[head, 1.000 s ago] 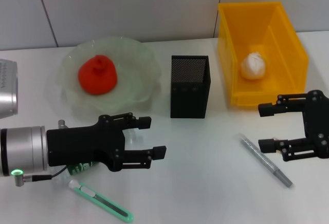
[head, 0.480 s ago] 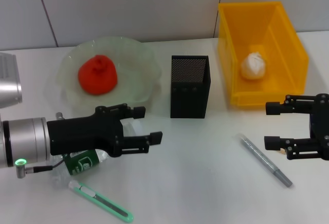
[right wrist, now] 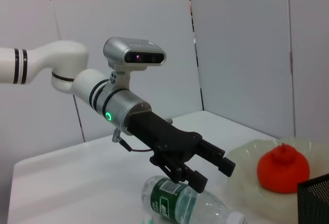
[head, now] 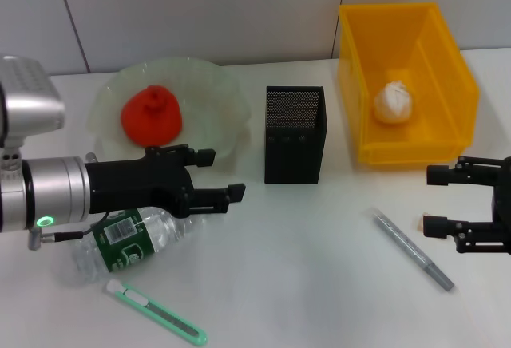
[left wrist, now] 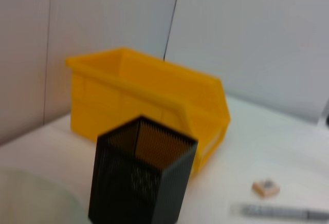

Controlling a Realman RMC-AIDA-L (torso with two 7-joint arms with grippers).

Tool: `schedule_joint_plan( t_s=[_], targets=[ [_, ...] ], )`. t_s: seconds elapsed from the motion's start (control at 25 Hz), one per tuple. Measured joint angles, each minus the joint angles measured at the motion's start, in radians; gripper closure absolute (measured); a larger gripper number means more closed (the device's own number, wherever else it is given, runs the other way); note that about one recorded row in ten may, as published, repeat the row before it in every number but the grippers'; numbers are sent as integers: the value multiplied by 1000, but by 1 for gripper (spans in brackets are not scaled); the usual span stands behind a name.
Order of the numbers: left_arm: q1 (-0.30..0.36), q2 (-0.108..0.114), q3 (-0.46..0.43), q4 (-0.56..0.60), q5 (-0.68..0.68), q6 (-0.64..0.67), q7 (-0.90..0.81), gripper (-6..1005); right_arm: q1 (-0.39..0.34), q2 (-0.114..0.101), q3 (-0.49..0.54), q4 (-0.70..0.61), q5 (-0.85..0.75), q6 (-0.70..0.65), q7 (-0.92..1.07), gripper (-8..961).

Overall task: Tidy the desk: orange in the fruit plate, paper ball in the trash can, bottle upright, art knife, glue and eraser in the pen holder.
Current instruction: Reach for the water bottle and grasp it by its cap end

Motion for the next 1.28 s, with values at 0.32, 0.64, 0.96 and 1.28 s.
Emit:
schedule_joint_plan(
  t_s=[0.32,0.64,0.96,1.28],
  targets=[
    [0,-2,90,229,268,-28,-312,174,-11,1,1,-32,-1,6,-32,202],
    [-24,-5,207,361,499,-46,-525,174,-11,0,1,-67,-2,21,-51,202],
    [-16,-7,228,351,495,-150,-530,174,-12,-2,1,-77,-2,21,-53,202],
    [-22,-6,267,331,505,-152,-527,174,-13,-5,1,-78,-8,21,-53,202]
  ],
)
